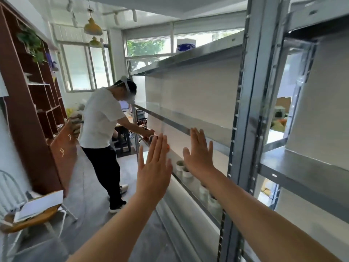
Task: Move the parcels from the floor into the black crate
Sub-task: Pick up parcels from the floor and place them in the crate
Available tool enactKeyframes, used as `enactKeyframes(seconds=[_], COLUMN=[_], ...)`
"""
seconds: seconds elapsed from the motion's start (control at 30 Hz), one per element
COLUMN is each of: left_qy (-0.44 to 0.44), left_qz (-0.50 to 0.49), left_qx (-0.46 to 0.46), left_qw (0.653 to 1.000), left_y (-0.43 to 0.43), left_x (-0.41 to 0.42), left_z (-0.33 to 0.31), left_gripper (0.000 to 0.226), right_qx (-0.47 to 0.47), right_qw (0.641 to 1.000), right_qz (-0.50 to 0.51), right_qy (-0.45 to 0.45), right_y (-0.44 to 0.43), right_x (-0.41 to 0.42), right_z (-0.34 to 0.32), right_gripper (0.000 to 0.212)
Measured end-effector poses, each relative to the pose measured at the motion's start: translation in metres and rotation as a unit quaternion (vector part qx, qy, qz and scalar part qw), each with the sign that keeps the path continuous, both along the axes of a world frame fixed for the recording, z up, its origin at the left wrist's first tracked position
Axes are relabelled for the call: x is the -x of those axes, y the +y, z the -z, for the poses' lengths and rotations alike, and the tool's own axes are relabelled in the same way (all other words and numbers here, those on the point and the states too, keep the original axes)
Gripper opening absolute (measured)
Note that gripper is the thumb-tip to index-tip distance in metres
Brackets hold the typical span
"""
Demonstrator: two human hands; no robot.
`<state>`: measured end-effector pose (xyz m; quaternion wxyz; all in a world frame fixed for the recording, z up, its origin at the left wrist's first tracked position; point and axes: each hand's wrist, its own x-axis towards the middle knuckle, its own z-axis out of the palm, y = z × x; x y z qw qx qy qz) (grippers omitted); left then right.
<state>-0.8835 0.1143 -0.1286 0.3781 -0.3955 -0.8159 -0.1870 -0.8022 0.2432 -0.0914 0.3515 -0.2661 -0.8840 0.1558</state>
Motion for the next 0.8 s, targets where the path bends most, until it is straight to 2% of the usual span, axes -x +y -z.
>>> enactKeyframes(seconds=[0.2,0.3,0.37,0.5,0.8], left_qy=[-0.061,-0.078,-0.077,-0.067,-0.063], left_qz=[0.052,0.093,0.130,0.185,0.282], left_qx=[0.026,0.043,0.043,0.054,0.056], left_qw=[0.996,0.992,0.988,0.979,0.956], left_y=[-0.023,-0.017,-0.008,0.007,0.016], left_x=[0.017,0.006,-0.009,-0.045,-0.155], left_z=[0.029,0.040,0.042,0.034,-0.007], left_gripper=[0.066,0.067,0.066,0.069,0.067], right_qx=[-0.047,-0.020,-0.007,-0.045,-0.087], right_qw=[0.997,0.991,0.985,0.972,0.955], right_qz=[0.057,0.111,0.150,0.206,0.272], right_qy=[-0.033,-0.070,-0.088,-0.102,-0.085], right_y=[-0.026,-0.030,-0.033,-0.043,-0.071], right_x=[-0.020,-0.044,-0.062,-0.099,-0.216], right_z=[0.019,0.034,0.039,0.034,-0.014], right_gripper=[0.071,0.071,0.072,0.071,0.068])
